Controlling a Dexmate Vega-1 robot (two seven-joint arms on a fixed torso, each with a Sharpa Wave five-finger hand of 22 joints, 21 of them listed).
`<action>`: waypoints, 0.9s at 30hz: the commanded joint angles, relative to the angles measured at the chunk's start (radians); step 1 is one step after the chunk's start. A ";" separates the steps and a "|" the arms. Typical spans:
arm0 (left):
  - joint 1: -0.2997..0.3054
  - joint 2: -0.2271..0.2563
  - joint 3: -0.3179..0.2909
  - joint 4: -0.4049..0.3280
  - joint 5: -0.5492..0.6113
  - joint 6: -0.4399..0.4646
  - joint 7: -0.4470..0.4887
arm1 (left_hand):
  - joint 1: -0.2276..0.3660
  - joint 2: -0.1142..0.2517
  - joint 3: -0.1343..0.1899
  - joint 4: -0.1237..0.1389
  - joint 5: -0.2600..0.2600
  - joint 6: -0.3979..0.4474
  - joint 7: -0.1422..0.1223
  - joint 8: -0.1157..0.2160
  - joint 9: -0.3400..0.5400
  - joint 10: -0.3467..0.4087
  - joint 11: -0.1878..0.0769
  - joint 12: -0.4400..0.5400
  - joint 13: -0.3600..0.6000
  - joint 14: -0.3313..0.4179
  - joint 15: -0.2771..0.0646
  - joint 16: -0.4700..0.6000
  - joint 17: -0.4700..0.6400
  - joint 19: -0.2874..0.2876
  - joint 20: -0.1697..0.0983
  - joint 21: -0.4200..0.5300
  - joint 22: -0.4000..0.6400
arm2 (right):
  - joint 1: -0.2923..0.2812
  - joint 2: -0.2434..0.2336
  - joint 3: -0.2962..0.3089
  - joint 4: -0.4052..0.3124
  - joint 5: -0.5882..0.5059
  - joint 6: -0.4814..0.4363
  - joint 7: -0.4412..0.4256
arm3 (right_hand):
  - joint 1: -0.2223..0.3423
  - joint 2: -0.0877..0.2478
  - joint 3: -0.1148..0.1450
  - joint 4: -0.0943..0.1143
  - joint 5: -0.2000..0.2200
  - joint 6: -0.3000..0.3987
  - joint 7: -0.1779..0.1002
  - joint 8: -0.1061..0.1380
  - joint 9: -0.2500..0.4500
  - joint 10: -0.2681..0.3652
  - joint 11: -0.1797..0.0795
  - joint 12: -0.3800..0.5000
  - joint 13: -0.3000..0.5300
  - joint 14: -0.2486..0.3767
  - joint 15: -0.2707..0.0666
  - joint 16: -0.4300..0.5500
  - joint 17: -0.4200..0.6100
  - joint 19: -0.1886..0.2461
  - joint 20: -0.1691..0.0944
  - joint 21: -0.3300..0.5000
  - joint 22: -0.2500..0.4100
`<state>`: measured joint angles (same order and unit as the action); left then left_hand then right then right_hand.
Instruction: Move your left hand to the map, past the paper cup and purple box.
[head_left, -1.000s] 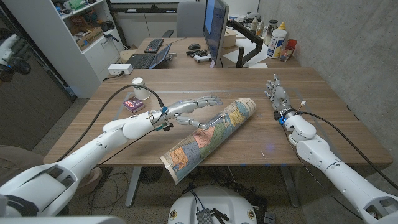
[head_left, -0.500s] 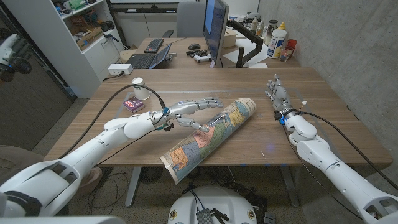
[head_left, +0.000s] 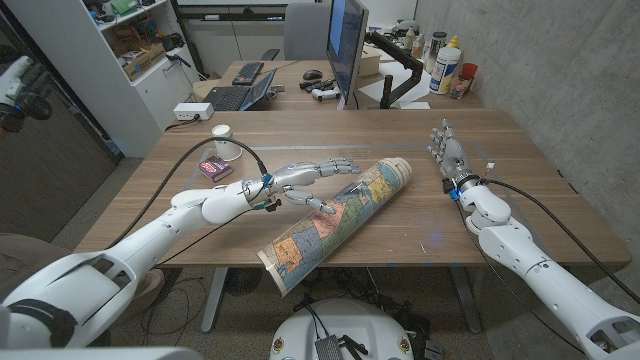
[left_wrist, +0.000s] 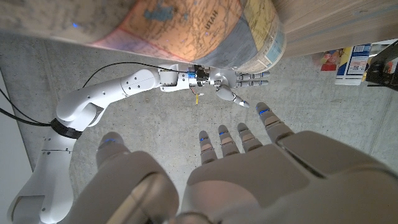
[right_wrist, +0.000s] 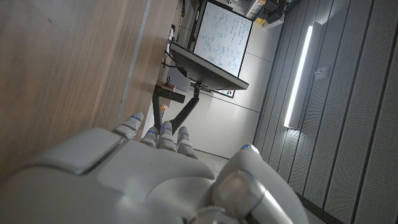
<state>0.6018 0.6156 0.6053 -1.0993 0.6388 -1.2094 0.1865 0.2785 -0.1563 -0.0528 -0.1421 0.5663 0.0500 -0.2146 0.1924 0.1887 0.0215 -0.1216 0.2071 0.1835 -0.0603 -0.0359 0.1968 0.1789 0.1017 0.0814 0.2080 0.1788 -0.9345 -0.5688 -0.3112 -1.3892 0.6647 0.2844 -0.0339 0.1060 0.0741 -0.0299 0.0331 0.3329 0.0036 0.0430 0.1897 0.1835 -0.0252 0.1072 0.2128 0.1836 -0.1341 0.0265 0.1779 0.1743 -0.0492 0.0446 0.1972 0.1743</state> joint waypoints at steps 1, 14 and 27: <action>-0.025 -0.007 0.030 0.029 0.070 -0.023 0.059 | 0.005 -0.009 -0.006 0.000 0.006 0.001 -0.005 0.005 0.002 0.006 -0.003 0.005 0.006 0.006 -0.026 0.010 0.004 0.007 -0.005 0.008 0.003 | -0.001 -0.001 -0.001 0.005 -0.001 0.004 0.005 | 0.005 0.006 -0.002 -0.003 0.006 0.009 0.001 0.005 0.002 0.000 -0.002 0.001 0.002 -0.010 0.000 0.003 0.004 -0.010 0.000 -0.003 0.004; -0.044 0.009 0.065 -0.005 0.163 -0.010 0.138 | 0.007 -0.006 -0.016 0.002 0.010 -0.024 -0.003 -0.004 0.002 0.000 -0.004 0.001 0.006 0.004 -0.029 0.005 0.005 0.004 -0.002 0.004 0.004 | -0.013 0.005 0.003 0.005 0.003 0.013 -0.001 | 0.005 0.007 -0.002 -0.004 0.006 0.009 0.001 0.005 0.002 -0.002 -0.004 0.000 0.002 -0.010 0.000 0.003 0.004 -0.011 0.000 -0.003 0.004; -0.072 0.032 0.112 0.000 0.230 0.006 0.228 | 0.009 -0.003 -0.021 0.003 0.014 -0.029 -0.005 -0.003 0.002 0.001 -0.004 0.001 0.006 0.007 -0.029 0.004 0.005 0.008 -0.005 0.004 0.004 | -0.024 0.007 0.006 0.000 0.005 0.020 -0.008 | 0.005 0.007 -0.002 -0.004 0.006 0.009 0.000 0.005 0.002 -0.001 -0.002 0.000 0.002 -0.011 0.000 0.003 0.004 -0.011 0.000 -0.003 0.004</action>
<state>0.5508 0.6291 0.6786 -1.1003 0.8215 -1.2196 0.3545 0.2785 -0.1564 -0.0669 -0.1342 0.5700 0.0265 -0.2127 0.1885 0.1885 0.0230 -0.1230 0.2071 0.1835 -0.0554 -0.0311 0.1968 0.1789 0.1049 0.0784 0.2080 0.1788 -0.9510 -0.5646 -0.3075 -1.3847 0.6687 0.3003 -0.0341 0.1060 0.0741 -0.0299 0.0331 0.3329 0.0092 0.0373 0.1897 0.1836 -0.0252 0.1072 0.2128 0.1836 -0.1340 0.0266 0.1779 0.1743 -0.0512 0.0427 0.1972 0.1743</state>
